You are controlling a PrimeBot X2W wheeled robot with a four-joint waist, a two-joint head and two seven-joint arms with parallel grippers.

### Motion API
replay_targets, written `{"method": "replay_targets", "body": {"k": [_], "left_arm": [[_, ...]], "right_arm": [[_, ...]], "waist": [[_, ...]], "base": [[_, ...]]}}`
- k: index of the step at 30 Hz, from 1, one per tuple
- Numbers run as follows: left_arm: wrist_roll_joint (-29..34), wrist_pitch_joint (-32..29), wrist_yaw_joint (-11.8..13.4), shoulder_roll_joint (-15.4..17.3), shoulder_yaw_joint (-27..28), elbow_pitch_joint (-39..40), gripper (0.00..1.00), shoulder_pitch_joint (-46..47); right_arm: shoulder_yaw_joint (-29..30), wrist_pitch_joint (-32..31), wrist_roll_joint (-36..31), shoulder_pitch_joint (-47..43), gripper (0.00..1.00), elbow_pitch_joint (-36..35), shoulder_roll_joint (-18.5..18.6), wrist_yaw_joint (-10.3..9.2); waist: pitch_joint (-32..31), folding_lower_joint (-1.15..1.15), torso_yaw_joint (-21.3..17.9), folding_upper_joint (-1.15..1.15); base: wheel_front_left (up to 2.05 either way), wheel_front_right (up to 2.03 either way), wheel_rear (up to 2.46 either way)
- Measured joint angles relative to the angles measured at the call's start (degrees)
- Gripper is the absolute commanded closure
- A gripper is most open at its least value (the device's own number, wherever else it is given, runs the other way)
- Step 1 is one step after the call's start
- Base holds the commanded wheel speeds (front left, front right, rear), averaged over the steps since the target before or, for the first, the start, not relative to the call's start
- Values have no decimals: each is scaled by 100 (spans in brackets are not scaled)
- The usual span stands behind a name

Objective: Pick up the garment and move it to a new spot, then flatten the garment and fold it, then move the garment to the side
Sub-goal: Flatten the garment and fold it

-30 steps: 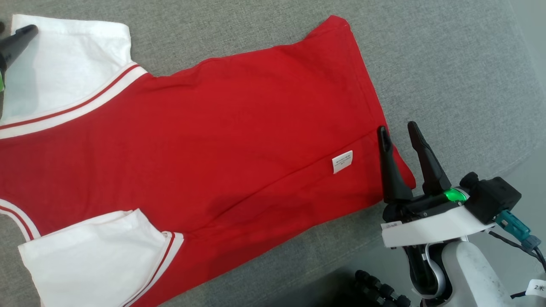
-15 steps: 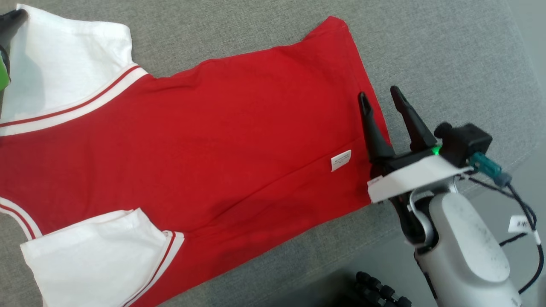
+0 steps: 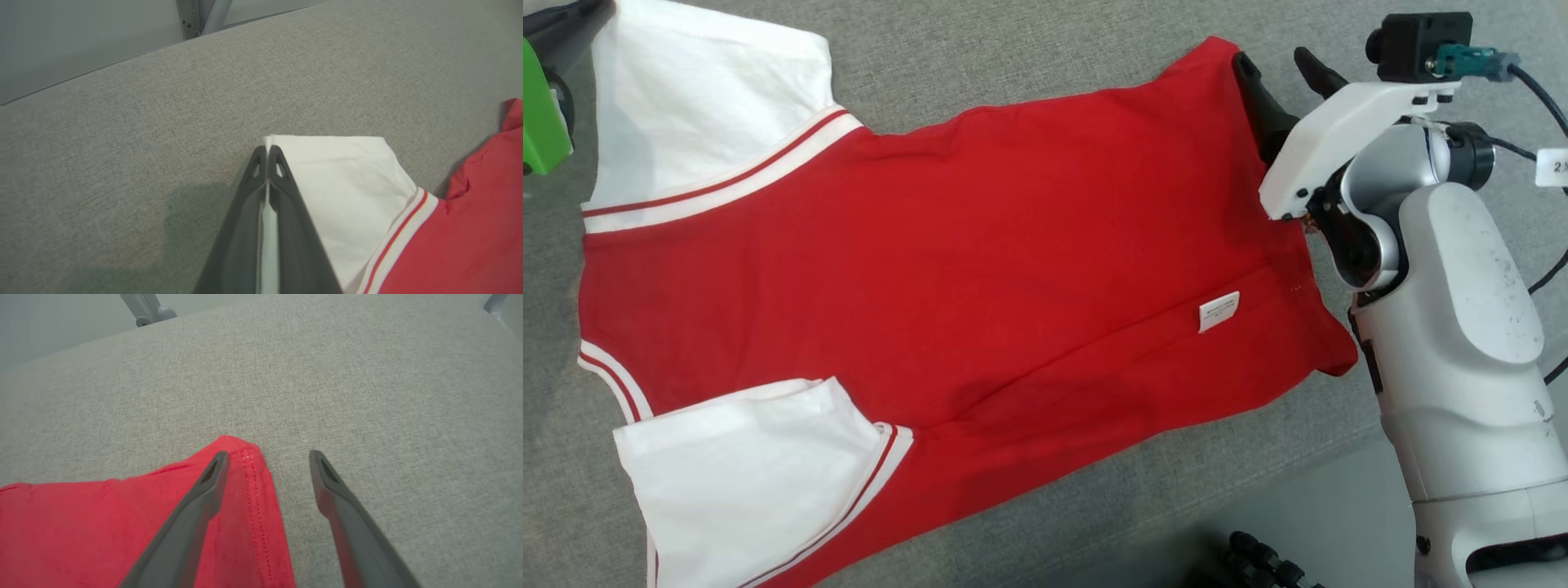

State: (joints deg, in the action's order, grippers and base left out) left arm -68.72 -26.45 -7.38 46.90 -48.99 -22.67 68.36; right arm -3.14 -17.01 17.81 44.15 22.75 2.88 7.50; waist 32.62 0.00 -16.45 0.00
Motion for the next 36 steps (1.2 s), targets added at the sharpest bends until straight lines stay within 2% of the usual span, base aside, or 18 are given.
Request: {"method": "replay_targets", "body": {"k": [5, 9, 12, 13, 14, 15, 24, 36], "left_arm": [[-60, 92, 0, 10, -104, 23, 100, 13], [-134, 147, 0, 12, -189, 26, 100, 37], [-179, 181, 0, 12, -257, 24, 100, 55], [-186, 185, 0, 14, -278, 22, 100, 63], [-198, 191, 0, 14, -298, 18, 100, 69], [-222, 211, 0, 14, -316, 12, 100, 71], [-211, 658, 0, 26, -457, 13, 100, 219], [-26, 2151, 0, -10, -537, 143, 100, 717]], "right_arm": [[63, -632, -5, 334, 0, 319, -1, 0], [77, -907, 9, 531, 0, 521, -1, 0], [83, -1083, 56, 595, 53, 672, -2, 0], [82, -1118, 85, 608, 63, 704, -2, 0], [75, -1136, 115, 625, 86, 724, -2, 0], [67, -1148, 148, 650, 100, 746, -1, 0], [109, -868, 48, 780, 100, 730, -3, 0], [541, 252, 10, 1362, 100, 778, -3, 0]], "waist": [[1, 0, 105, 0], [-13, 0, 154, 0], [-28, 0, 183, 0], [-34, 0, 191, 0], [-40, 0, 197, 0], [-47, 0, 203, 0], [-144, 0, 244, 0], [-185, 0, 467, 0]], "base": [[0, 0, 0], [0, 0, 0], [0, 0, 0], [0, 0, 0], [0, 0, 0], [0, 0, 0], [0, 0, 0], [0, 0, 0]]}}
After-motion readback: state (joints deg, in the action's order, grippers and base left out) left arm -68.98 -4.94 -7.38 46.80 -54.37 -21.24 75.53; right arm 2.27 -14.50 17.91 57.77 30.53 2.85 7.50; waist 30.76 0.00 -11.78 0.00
